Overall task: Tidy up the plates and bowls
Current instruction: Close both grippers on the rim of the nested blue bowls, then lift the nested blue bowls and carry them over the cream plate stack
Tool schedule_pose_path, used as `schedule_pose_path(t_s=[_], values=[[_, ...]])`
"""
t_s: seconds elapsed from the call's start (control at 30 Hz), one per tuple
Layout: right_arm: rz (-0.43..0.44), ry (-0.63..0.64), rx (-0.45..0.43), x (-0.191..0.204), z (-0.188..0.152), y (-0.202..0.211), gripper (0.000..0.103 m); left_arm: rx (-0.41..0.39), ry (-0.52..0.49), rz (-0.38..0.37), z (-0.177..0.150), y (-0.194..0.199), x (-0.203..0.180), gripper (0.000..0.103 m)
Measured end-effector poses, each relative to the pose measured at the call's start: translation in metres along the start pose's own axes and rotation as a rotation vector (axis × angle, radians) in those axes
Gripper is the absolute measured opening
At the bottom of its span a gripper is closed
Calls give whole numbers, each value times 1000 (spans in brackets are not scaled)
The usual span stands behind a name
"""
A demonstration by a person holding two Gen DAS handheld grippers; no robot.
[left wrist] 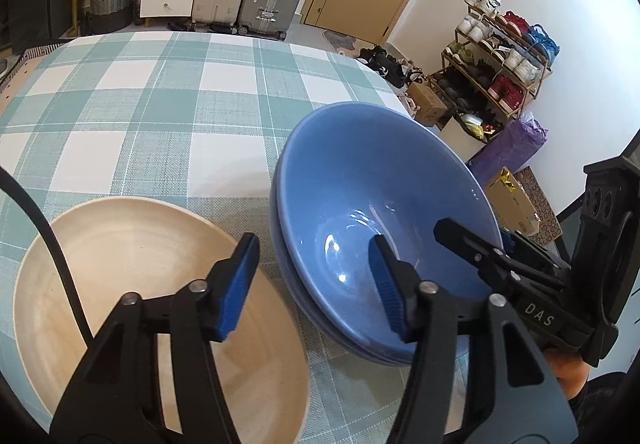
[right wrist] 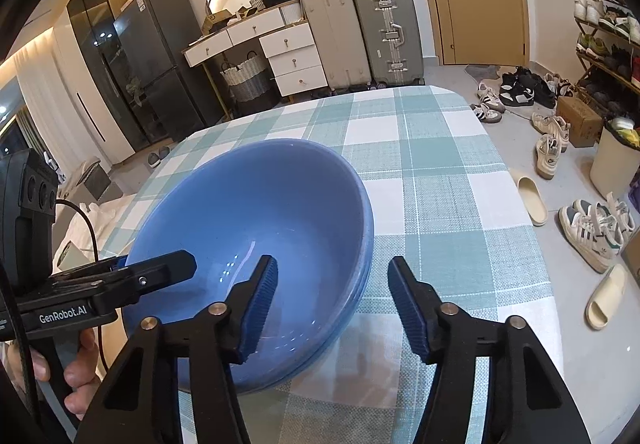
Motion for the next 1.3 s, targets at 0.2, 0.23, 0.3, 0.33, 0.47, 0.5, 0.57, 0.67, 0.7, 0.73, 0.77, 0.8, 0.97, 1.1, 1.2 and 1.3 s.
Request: schedule_pose_path(t_s=[0.2, 0.23, 0.3, 0.33, 0.47, 0.5, 0.57, 0.67, 0.7, 0.73, 0.77, 0.8, 0.97, 1.1, 1.2, 1.3], values=[[-6, 25, -18, 5, 1, 4, 40, 1, -20, 27, -2, -2, -3, 33], [-12, 28, -17, 6, 1, 4, 40, 1, -22, 29, -2, -2, -3, 32], [-17, 31, -18, 6, 1, 3, 40, 2, -21, 32, -2, -1, -2, 31], [-17, 32, -19, 6, 0, 4, 40, 2, -22, 33, -2, -2, -2, 31], [-18, 30, -21, 7, 0, 5, 40, -4, -31, 42, -2, 1, -2, 30], [-18, 31, -21, 7, 0, 6, 40, -6, -34, 45, -2, 1, -2, 30], [-19, 37, -24, 8, 0, 7, 40, -5, -35, 48, -2, 2, -2, 30], [-23, 38, -28, 9, 1, 11, 40, -3, -34, 44, -3, 4, -3, 30], [-24, 38, -31, 9, 2, 12, 40, -5, -36, 43, -3, 5, -4, 30], [-25, 37, -35, 9, 2, 14, 40, -7, -38, 43, -3, 7, -5, 30], [-27, 38, -38, 10, 3, 16, 40, -8, -40, 42, -3, 8, -6, 30], [-29, 38, -41, 10, 3, 18, 40, -9, -41, 40, -3, 9, -7, 30], [-37, 40, -58, 11, 3, 31, 40, -27, -51, 35, -2, 18, -13, 30], [-41, 40, -72, 13, 4, 41, 40, -43, -64, 31, -4, 30, -21, 30], [-45, 41, -83, 15, 4, 50, 40, -53, -69, 27, -6, 40, -26, 30], [-48, 46, -94, 19, 4, 60, 40, -63, -72, 21, -8, 49, -29, 30]])
Point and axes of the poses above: each gripper's, at about its wrist camera, not at the fingertips, and y roughly against the way its jaws point, x to its left, z to its top, the point moved 2 cm from there along -y, roughly the way its jaws point, and after that the axes turned 6 degrees about -x, right-handed, at the moved point
